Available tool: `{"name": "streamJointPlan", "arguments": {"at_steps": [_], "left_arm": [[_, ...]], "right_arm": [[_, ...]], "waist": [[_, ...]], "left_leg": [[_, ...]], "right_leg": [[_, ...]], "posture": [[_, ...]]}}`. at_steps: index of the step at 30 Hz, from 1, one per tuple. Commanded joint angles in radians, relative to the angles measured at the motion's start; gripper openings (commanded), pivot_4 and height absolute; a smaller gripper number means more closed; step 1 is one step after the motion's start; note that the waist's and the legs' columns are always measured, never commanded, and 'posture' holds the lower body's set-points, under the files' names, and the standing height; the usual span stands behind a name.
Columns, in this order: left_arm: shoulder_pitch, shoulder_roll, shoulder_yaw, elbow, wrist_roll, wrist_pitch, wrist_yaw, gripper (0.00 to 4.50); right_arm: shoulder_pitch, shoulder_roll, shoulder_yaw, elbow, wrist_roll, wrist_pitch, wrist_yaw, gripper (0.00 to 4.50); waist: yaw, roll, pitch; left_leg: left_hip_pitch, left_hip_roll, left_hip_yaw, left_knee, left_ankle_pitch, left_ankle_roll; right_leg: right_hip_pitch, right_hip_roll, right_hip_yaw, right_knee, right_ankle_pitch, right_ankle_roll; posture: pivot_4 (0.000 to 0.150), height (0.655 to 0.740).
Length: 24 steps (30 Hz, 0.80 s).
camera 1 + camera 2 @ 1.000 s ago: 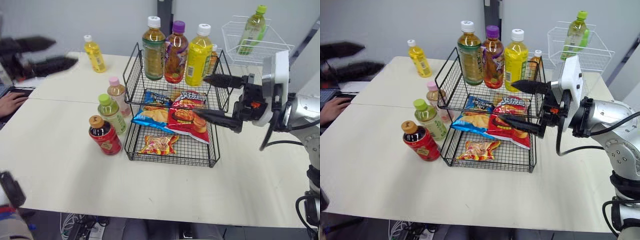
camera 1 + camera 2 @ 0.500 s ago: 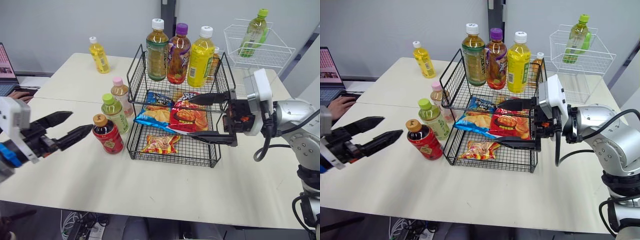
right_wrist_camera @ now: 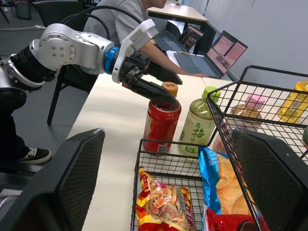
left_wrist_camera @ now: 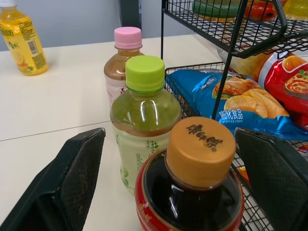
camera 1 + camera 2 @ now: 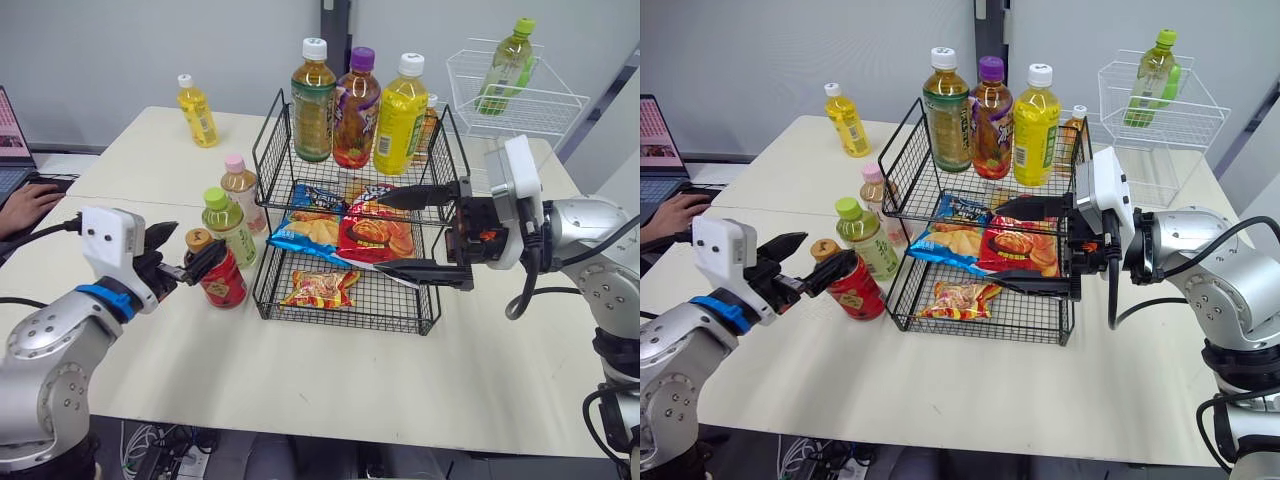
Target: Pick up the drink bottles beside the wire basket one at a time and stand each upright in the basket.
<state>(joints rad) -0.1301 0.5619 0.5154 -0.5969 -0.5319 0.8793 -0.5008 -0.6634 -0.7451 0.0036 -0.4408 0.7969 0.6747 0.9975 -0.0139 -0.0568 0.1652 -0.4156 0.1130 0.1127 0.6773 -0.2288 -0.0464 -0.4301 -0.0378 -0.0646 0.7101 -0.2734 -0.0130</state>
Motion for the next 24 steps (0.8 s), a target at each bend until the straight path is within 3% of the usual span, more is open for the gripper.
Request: {"name": "streamJointPlan", "arguments": {"at_steps": [1,5,13,14,19,24], "left_arm": [[-0.006,-0.011,-0.026,-0.032,-0.031,-0.005,0.031,4.48],[0.005,-0.010,-0.050,-0.027,-0.035,-0.013,0.048,3.96],[0.020,-0.006,-0.062,-0.022,-0.046,-0.036,0.049,1.50],[0.025,-0.001,-0.057,-0.023,-0.050,-0.042,0.042,1.36],[0.046,0.074,0.013,-0.019,-0.097,-0.072,-0.030,1.36],[-0.085,0.275,0.155,0.081,-0.285,0.008,-0.140,1.36]], "right_arm": [[-0.026,-0.003,-0.021,-0.007,-0.005,-0.005,-0.008,4.50],[-0.028,-0.003,-0.023,-0.001,-0.009,-0.007,-0.004,4.50],[-0.025,-0.002,-0.029,0.004,-0.019,-0.013,-0.005,4.50],[-0.024,-0.002,-0.030,0.005,-0.021,-0.014,-0.005,4.50],[-0.014,-0.002,-0.042,0.007,-0.034,-0.023,-0.012,4.50],[-0.001,-0.001,-0.059,0.016,-0.043,-0.032,-0.034,4.50]], "waist": [[0.000,0.000,0.000],[0.000,0.000,0.000],[0.005,0.001,0.001],[0.007,0.002,0.001],[0.009,0.002,0.001],[0.012,0.002,0.002]], "left_leg": [[0.000,0.000,0.000,0.000,0.000,0.000],[0.000,0.000,0.000,-0.001,0.000,0.000],[0.000,0.000,0.000,-0.001,0.000,0.000],[0.000,0.000,0.000,-0.002,0.000,0.000],[0.000,0.000,0.000,-0.005,0.000,0.000],[-0.001,0.000,-0.001,-0.012,0.000,0.000]], "right_leg": [[0.000,0.000,0.000,0.000,0.000,0.000],[0.000,0.000,0.000,-0.001,0.000,0.000],[0.001,0.000,-0.001,-0.004,0.000,0.000],[0.001,0.000,-0.001,-0.005,0.000,0.000],[0.003,0.000,-0.002,-0.012,0.000,0.000],[0.002,0.001,-0.003,-0.016,0.000,-0.001]], "posture": [[0.150,0.7148],[0.150,0.7148],[0.150,0.7148],[0.150,0.7148],[0.150,0.7148],[0.150,0.7148]]}}
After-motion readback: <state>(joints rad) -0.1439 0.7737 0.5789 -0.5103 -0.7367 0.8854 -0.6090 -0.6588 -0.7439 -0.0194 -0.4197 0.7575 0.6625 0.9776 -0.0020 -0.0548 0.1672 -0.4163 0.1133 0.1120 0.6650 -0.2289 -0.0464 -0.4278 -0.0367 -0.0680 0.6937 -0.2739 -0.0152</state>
